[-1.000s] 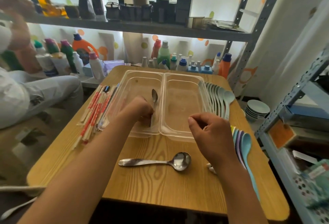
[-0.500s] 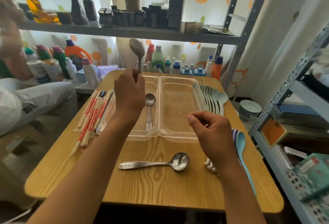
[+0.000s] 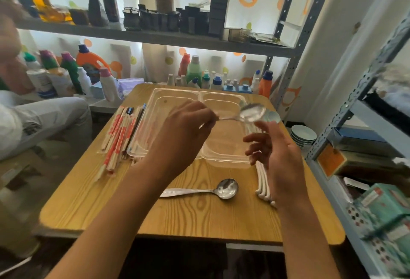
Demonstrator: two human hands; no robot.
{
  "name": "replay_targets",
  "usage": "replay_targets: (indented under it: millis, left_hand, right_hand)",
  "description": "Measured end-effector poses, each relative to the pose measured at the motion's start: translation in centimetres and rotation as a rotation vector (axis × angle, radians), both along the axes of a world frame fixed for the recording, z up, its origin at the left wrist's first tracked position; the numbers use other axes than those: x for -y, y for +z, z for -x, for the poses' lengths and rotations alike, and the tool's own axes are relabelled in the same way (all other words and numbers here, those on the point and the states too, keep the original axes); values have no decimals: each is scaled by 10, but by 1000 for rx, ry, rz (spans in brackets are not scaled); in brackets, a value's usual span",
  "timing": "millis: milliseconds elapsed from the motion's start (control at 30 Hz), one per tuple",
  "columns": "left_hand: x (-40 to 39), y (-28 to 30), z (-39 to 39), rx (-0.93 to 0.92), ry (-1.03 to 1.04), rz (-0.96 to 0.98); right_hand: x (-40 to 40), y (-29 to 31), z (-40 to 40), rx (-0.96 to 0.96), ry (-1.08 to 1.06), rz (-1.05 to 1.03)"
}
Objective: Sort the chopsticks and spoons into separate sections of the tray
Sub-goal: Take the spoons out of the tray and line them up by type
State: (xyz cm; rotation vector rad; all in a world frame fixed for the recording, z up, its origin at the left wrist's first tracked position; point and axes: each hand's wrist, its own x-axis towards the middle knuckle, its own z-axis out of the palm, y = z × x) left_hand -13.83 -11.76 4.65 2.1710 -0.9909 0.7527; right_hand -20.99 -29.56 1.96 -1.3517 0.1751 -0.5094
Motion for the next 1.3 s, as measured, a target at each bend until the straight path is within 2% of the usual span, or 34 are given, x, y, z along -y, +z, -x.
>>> replay_targets:
  millis: [100, 200, 367, 500, 667, 767, 1067, 1300]
  left_hand:
    - [-12, -5, 8, 5, -50, -97]
    - [-22, -6, 18, -24, -68, -86]
    - [-35, -12, 28, -232, -70, -120]
    - [-39, -33, 37, -378, -22, -249]
    - [-31, -66, 42, -411, 28, -394]
    - [-29, -77, 37, -396, 38, -416]
    - [-29, -88, 29, -511, 49, -414]
    - [-29, -87, 31, -512, 36, -404]
  right_hand:
    - [-4, 4, 7, 12, 6, 67]
    - [-11, 4, 9, 4, -67, 163]
    - [-14, -2, 14, -30, -168, 365]
    - [-12, -20, 23, -172, -132, 455]
    - [-16, -53, 29, -354, -135, 567]
    - [-17, -62, 26, -430, -137, 632]
    - [-16, -68, 20, -480, -161, 716]
    - [-17, -69, 23, -438, -187, 689]
